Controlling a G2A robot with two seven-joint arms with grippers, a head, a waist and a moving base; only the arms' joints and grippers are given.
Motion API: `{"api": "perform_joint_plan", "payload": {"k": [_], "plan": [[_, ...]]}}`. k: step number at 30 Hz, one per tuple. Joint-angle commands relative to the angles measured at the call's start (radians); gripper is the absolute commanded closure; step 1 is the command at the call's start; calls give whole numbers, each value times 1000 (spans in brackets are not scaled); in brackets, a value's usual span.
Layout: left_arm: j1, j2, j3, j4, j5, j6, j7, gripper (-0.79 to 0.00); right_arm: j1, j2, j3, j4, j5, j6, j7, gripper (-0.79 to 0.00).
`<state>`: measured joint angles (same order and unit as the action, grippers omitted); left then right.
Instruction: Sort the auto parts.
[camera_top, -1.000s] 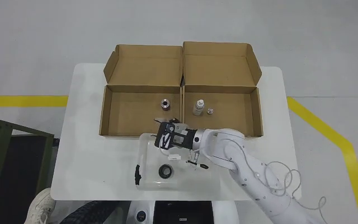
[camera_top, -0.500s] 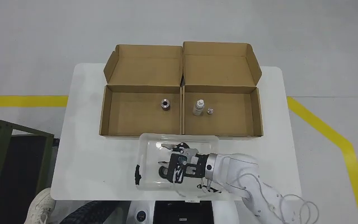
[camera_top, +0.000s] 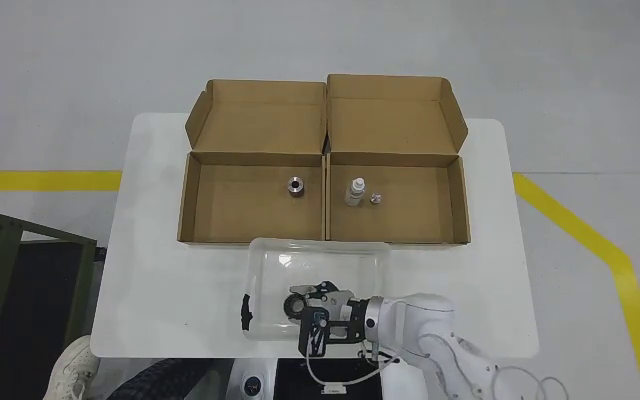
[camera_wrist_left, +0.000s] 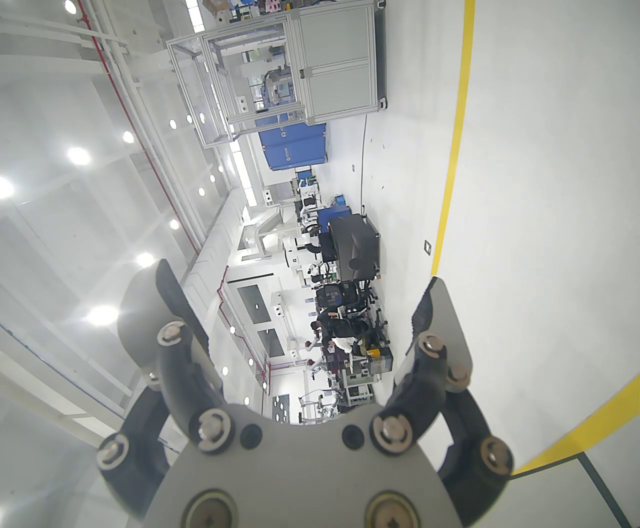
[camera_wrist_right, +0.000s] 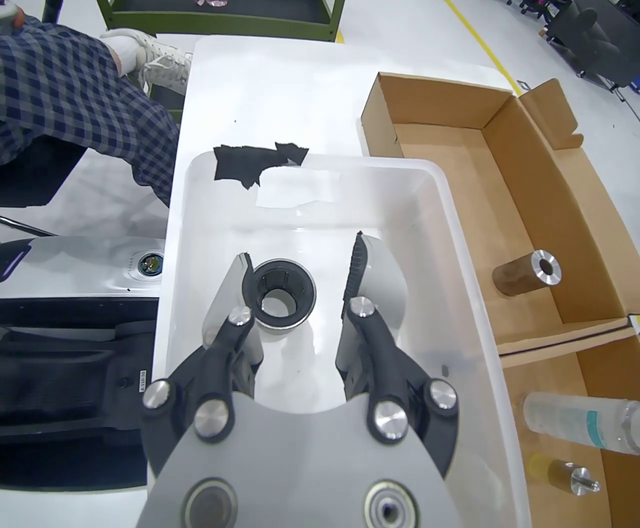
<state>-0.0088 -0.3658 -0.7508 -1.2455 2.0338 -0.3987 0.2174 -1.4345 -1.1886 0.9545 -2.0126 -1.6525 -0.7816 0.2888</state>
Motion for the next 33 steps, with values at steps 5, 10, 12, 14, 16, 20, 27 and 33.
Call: {"api": "perform_joint_plan", "payload": {"k": [5,10,12,14,16,20,27,33], "plan": [[0,0,0,0,0,0,0,-785,4,6,3,15,-11,-4,-5,-363],[0,0,0,0,0,0,0,-785,11,9,-2,28,-12,-14,1,-379],[0,0,0,0,0,0,0,-785,15,9,-5,36,-10,-14,4,-391],[0,0,0,0,0,0,0,-785,21,10,-8,43,-9,-15,7,-406],[0,0,0,0,0,0,0,-785,27,10,-11,47,-7,-18,10,-416],[0,0,0,0,0,0,0,-785,33,12,-17,52,-7,-23,18,-422],[0,0,0,0,0,0,0,-785,48,13,-33,71,0,-26,25,-453],[0,0,0,0,0,0,0,-785,73,9,-53,108,10,-10,32,-474]]}}
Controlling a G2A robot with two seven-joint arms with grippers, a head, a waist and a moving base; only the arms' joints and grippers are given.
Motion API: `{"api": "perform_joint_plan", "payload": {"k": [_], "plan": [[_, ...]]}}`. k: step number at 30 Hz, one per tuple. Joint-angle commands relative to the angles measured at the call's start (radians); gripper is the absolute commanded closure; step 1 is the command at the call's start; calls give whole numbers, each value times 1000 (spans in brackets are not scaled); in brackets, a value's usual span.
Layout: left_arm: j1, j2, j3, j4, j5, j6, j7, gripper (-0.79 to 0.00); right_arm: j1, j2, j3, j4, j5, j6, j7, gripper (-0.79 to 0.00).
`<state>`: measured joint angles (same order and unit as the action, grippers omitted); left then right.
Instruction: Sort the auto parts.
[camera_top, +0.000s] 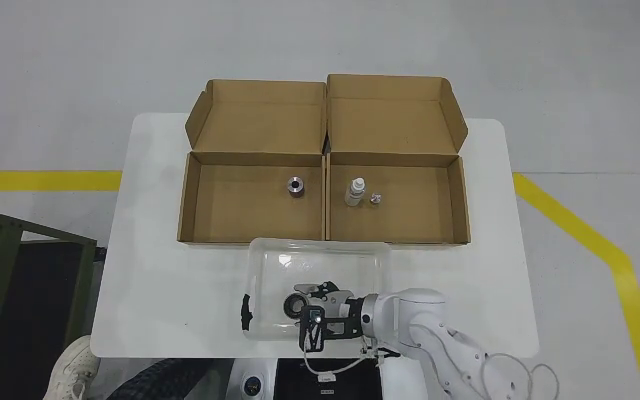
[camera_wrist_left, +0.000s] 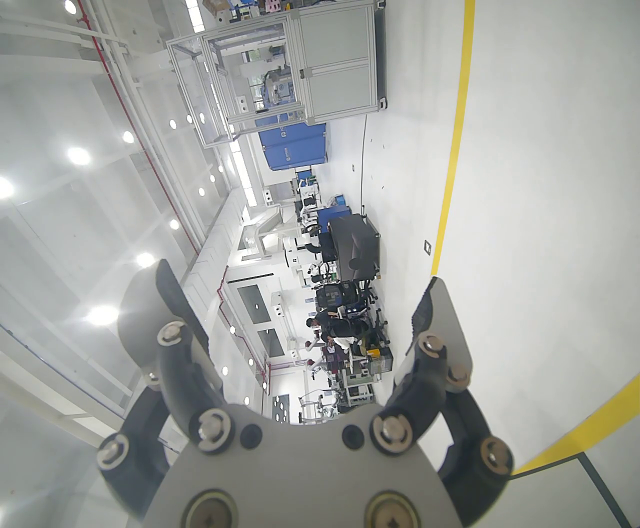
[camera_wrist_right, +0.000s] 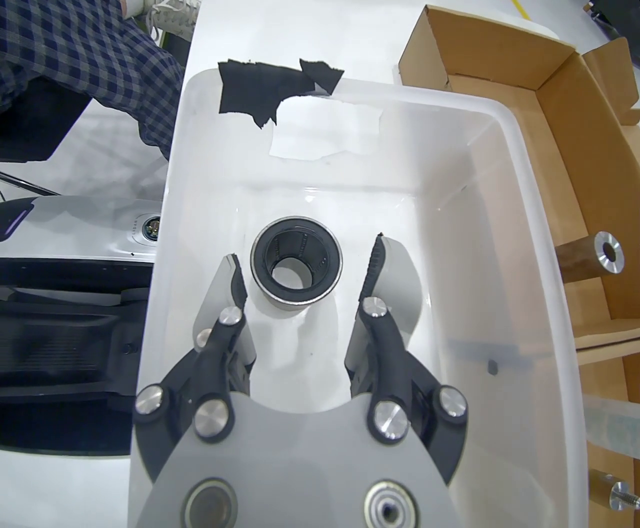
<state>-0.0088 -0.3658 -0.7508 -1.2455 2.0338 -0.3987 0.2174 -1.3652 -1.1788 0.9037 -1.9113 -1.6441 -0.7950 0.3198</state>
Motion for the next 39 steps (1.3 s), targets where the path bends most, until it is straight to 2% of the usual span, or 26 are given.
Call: {"api": "perform_joint_plan", "payload": {"k": [1,16,19,23,26,28,29,33,39], "plan": [[0,0,0,0,0,0,0,-785,9,-2,-5,15,6,6,1,-474],[0,0,0,0,0,0,0,-785,91,-24,-86,127,59,32,-4,-529],[0,0,0,0,0,0,0,-785,101,-27,-93,143,73,36,-15,-508],[0,0,0,0,0,0,0,-785,110,-28,-97,159,89,35,-33,-388],[0,0,0,0,0,0,0,-785,117,-29,-99,166,96,36,-42,-345],[0,0,0,0,0,0,0,-785,119,-30,-98,166,102,44,-52,-252],[0,0,0,0,0,0,0,-785,120,-30,-98,165,104,44,-55,-182],[0,0,0,0,0,0,0,-785,123,-29,-94,161,117,44,-66,-15],[0,0,0,0,0,0,0,-785,116,-23,-77,129,142,30,-85,0]]}}
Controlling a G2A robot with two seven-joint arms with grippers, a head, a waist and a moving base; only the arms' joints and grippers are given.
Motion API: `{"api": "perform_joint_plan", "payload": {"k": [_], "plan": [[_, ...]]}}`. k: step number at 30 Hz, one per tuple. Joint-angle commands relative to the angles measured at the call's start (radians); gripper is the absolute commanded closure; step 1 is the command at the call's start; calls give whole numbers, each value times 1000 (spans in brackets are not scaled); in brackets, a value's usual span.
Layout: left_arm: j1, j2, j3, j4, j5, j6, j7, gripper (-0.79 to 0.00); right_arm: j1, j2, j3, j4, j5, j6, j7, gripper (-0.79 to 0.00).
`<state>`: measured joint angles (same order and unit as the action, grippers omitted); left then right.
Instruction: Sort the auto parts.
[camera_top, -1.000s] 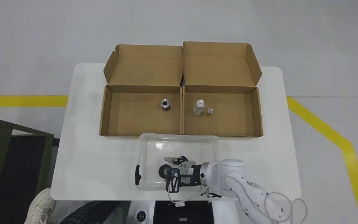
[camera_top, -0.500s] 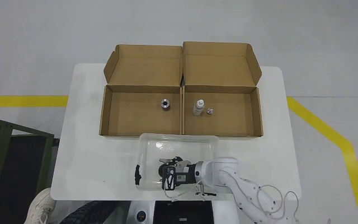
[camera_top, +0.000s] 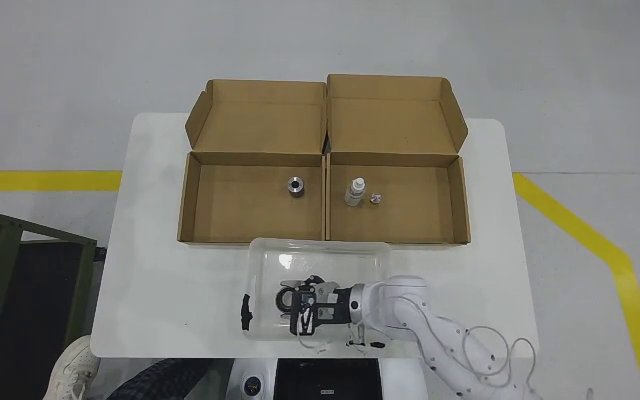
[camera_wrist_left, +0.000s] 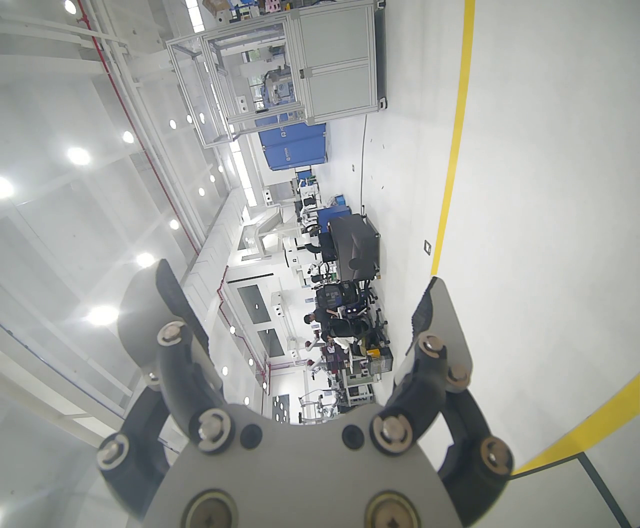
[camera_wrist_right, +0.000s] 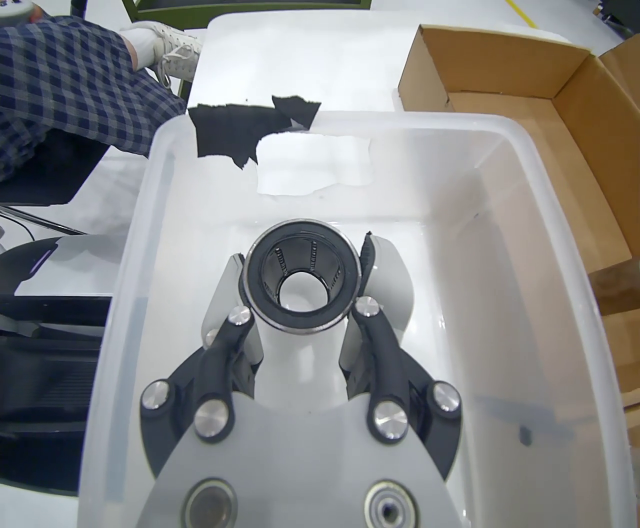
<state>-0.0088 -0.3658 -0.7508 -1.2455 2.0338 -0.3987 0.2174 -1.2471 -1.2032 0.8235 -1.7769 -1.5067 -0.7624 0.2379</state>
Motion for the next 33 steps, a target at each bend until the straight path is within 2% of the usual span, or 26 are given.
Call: {"api": "perform_joint_plan", "payload": {"k": [1,17,33], "plan": [[0,0,0,0,0,0,0,-785,-4,3,8,-14,7,-5,-4,0],[0,0,0,0,0,0,0,-785,-60,27,136,-130,145,38,-15,0],[0,0,0,0,0,0,0,-785,-142,59,339,-162,356,1,-149,0]]}}
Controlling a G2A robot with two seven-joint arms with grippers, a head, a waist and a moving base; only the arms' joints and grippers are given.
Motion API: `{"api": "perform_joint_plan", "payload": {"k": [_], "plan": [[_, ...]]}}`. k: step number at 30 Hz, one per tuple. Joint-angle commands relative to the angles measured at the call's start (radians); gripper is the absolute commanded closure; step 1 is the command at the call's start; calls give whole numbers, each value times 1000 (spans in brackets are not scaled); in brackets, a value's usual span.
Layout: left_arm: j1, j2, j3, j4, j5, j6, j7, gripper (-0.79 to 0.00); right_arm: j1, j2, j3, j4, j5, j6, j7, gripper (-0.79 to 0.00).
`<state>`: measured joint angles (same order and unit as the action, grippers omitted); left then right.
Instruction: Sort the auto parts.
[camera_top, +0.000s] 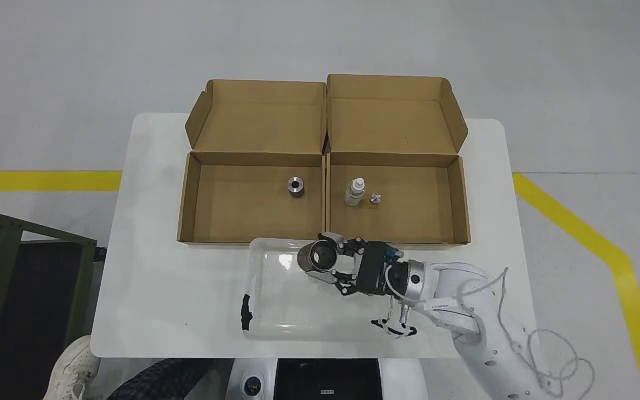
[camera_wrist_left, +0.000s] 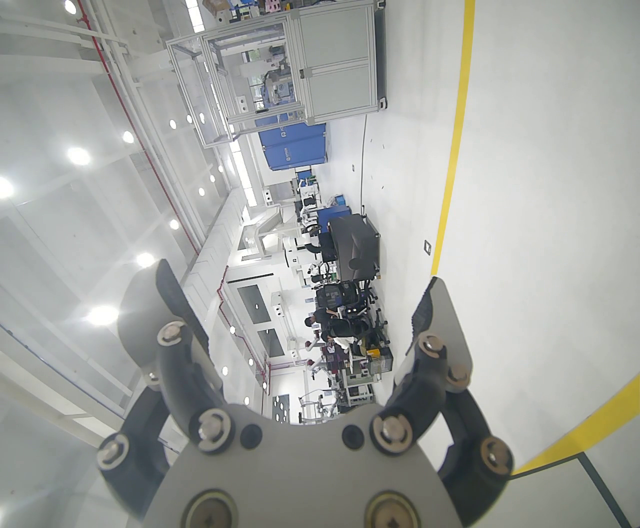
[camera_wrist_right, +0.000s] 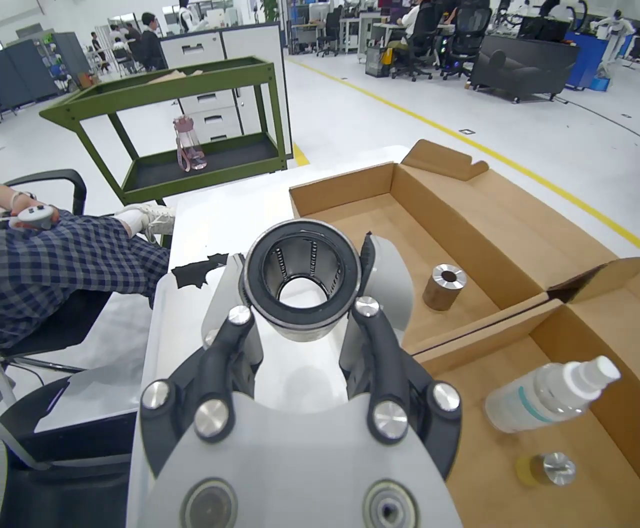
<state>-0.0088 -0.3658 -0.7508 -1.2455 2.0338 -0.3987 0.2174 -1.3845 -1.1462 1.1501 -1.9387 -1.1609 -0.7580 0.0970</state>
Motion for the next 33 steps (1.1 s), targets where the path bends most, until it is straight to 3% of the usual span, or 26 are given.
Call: {"api": "perform_joint_plan", "payload": {"k": [1,17,33], "plan": [[0,0,0,0,0,0,0,-785,-11,4,26,-1,19,-5,-15,0],[0,0,0,0,0,0,0,-785,-46,21,109,14,116,-51,-56,0],[0,0,0,0,0,0,0,-785,87,8,1,47,88,7,59,0]]}}
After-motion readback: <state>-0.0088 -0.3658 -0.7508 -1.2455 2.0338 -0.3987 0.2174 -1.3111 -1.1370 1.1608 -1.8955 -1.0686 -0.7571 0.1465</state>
